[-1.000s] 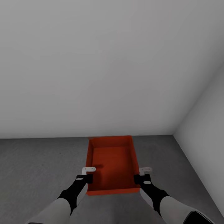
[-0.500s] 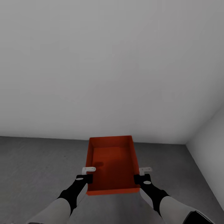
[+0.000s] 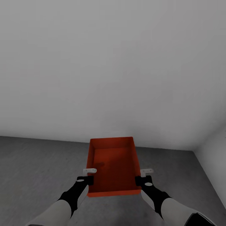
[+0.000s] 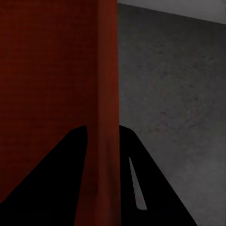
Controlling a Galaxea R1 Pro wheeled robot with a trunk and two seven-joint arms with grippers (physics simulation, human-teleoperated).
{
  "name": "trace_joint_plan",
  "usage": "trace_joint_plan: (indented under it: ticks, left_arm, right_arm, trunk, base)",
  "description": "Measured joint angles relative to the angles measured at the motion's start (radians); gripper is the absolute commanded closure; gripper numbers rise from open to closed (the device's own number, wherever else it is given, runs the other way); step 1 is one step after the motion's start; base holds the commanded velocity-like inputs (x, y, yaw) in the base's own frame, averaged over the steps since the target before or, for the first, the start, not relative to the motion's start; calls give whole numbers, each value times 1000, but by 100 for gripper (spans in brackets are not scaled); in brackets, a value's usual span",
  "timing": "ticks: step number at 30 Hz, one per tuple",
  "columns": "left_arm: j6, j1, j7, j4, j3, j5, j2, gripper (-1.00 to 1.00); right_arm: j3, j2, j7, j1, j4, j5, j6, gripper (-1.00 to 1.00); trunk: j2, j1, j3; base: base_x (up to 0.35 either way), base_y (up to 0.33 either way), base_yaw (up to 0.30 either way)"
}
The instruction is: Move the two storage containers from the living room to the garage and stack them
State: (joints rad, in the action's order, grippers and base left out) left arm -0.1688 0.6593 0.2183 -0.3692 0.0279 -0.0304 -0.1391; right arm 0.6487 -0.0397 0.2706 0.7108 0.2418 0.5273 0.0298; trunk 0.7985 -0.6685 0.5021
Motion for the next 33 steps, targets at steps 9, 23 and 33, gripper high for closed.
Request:
trace_joint_plan:
  ticks: [9, 23, 33]
  left_arm:
    - [0, 0, 0, 0, 0, 0, 0, 100]
    - [0, 0, 0, 0, 0, 0, 0, 100]
    - [-1, 0, 0, 0, -1, 1, -1, 100]
  right_arm:
    - [0, 0, 0, 0, 0, 1, 0, 100]
    - [-1, 0, 0, 0, 1, -1, -1, 100]
    - [-1, 1, -1, 0, 0, -1, -2, 100]
  trunk:
    - [0, 0, 8]
    - [0, 0, 11]
    - [0, 0, 11]
  base:
    - [0, 0, -204]
    - [0, 0, -26]
    - [0, 0, 0]
